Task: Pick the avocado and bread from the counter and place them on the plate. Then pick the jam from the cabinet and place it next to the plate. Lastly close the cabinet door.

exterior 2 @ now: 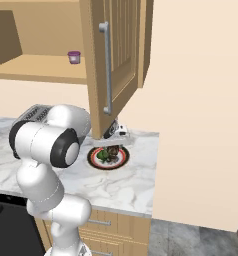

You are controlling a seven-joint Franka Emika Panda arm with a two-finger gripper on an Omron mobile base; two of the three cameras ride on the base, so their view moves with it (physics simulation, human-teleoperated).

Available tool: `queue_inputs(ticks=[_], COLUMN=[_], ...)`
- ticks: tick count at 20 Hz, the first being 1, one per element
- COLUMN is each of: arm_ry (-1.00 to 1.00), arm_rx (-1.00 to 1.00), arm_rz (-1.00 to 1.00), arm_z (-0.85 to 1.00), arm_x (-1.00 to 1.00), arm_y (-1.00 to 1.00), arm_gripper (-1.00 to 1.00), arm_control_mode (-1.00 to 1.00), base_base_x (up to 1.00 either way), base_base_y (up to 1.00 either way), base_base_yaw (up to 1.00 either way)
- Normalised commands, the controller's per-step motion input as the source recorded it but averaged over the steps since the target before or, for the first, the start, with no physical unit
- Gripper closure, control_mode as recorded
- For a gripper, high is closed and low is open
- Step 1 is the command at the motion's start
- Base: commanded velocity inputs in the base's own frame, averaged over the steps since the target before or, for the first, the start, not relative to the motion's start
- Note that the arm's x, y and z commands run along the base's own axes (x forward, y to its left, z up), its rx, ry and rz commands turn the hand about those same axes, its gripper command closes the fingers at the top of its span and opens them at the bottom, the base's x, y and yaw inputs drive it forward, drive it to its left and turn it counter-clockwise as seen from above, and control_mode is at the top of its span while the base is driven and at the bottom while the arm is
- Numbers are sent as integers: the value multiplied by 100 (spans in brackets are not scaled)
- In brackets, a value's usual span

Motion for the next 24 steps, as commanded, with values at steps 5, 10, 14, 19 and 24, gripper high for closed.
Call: queue_inputs(ticks=[5,10,14,19,24], arm_ry=[0,0,0,-4,-12], arm_rx=[0,0,0,0,0], arm_rz=[0,0,0,1,0], arm_z=[0,0,0,0,8], arm_x=[-5,-2,-4,-8,-20], arm_y=[3,0,0,3,15], arm_gripper=[-100,-100,-100,-100,-100], arm_control_mode=[-100,-100,-100,-100,-100], base_base_x=[0,0,0,0,0], base_base_y=[0,0,0,0,0], base_base_yaw=[0,0,0,0,0])
